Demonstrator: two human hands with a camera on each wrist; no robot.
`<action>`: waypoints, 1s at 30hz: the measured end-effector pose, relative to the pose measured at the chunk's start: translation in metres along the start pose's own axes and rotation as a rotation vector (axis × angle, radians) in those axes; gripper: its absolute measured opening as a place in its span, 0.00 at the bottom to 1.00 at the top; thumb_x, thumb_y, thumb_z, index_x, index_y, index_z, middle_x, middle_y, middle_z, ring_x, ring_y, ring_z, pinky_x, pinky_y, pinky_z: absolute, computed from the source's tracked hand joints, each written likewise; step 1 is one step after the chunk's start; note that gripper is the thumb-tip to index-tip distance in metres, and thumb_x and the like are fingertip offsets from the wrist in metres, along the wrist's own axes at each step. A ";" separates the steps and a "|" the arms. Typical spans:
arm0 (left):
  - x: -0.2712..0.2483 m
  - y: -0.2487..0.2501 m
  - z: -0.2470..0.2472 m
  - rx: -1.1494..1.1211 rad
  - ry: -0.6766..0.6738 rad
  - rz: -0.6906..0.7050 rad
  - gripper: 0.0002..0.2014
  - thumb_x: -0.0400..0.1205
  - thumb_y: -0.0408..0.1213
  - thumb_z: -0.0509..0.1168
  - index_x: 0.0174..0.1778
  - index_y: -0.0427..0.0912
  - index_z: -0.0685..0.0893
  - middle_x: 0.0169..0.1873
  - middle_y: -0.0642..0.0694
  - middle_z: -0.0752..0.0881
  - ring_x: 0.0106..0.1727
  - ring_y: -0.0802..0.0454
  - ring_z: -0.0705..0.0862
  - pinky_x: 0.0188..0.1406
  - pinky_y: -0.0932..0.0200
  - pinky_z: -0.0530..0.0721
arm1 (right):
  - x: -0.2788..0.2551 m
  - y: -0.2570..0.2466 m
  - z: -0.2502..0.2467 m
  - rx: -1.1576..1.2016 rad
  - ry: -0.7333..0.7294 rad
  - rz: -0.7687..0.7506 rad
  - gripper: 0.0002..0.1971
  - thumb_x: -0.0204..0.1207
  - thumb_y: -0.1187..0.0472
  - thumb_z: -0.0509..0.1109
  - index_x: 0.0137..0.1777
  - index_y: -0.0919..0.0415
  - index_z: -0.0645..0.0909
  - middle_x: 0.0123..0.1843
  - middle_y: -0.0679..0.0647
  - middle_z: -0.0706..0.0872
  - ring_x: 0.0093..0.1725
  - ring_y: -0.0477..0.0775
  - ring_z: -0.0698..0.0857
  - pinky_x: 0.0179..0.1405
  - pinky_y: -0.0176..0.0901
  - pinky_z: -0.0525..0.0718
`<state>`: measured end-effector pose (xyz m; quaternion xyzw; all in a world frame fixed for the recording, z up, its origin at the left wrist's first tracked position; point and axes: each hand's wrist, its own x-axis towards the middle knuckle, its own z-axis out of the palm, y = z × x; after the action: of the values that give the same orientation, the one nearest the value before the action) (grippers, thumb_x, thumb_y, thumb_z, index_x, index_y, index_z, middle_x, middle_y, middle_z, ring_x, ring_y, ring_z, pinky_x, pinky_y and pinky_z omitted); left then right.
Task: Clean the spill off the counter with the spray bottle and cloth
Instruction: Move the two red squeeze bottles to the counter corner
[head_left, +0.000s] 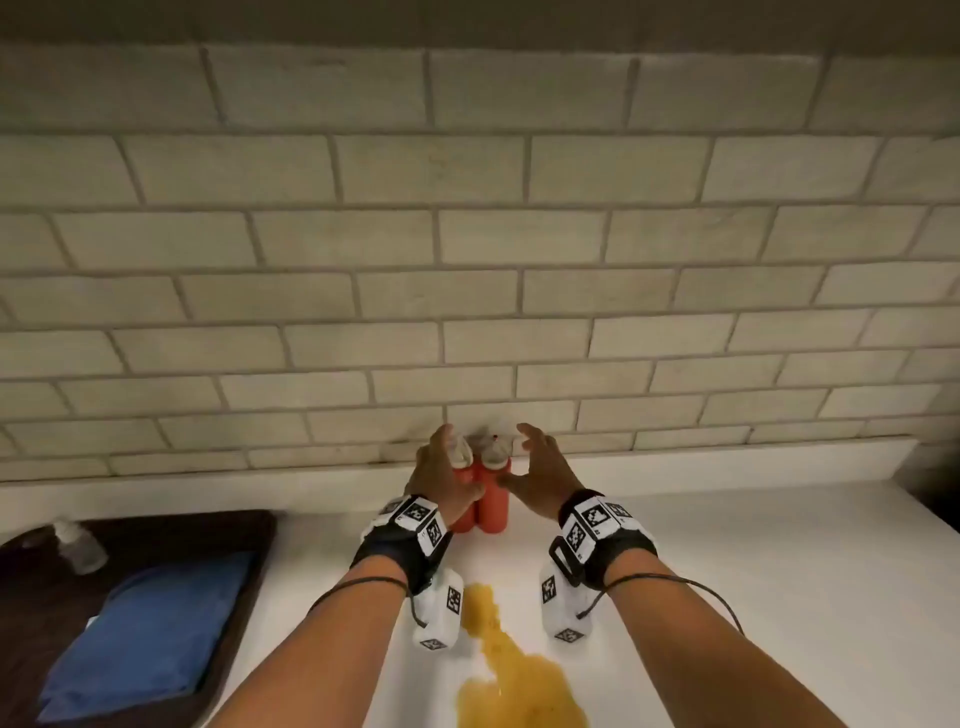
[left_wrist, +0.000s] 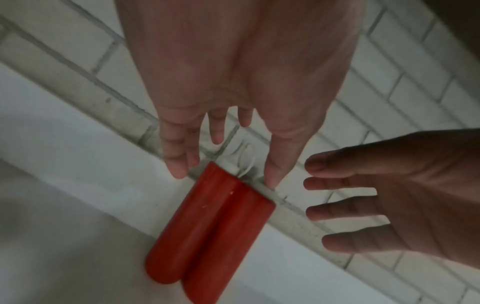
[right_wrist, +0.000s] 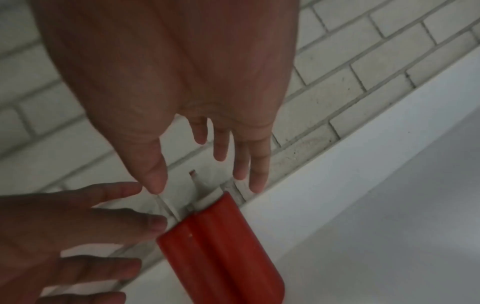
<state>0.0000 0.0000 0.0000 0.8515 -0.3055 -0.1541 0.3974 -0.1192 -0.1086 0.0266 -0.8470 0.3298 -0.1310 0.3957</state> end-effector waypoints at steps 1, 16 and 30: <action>0.007 -0.001 0.000 0.012 -0.009 0.009 0.49 0.68 0.39 0.77 0.83 0.54 0.57 0.75 0.41 0.72 0.72 0.37 0.78 0.70 0.39 0.79 | 0.005 -0.003 0.001 0.006 -0.008 -0.013 0.45 0.71 0.54 0.76 0.83 0.54 0.54 0.79 0.59 0.65 0.76 0.60 0.70 0.74 0.57 0.73; 0.025 -0.022 0.018 0.099 0.017 0.013 0.22 0.78 0.51 0.69 0.64 0.55 0.70 0.55 0.44 0.89 0.52 0.37 0.88 0.49 0.51 0.81 | 0.031 0.016 0.051 0.032 0.047 0.102 0.24 0.75 0.51 0.67 0.68 0.50 0.64 0.62 0.57 0.85 0.58 0.63 0.85 0.59 0.58 0.82; -0.044 0.018 -0.026 -0.116 -0.031 0.282 0.32 0.76 0.44 0.75 0.70 0.68 0.66 0.60 0.53 0.86 0.59 0.50 0.86 0.60 0.45 0.85 | -0.053 0.055 -0.040 0.207 0.265 -0.107 0.28 0.72 0.63 0.73 0.68 0.41 0.67 0.61 0.44 0.82 0.61 0.46 0.82 0.60 0.41 0.81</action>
<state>-0.0278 0.0351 0.0314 0.7733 -0.4186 -0.1273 0.4588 -0.2029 -0.1225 0.0127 -0.7934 0.3185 -0.2957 0.4262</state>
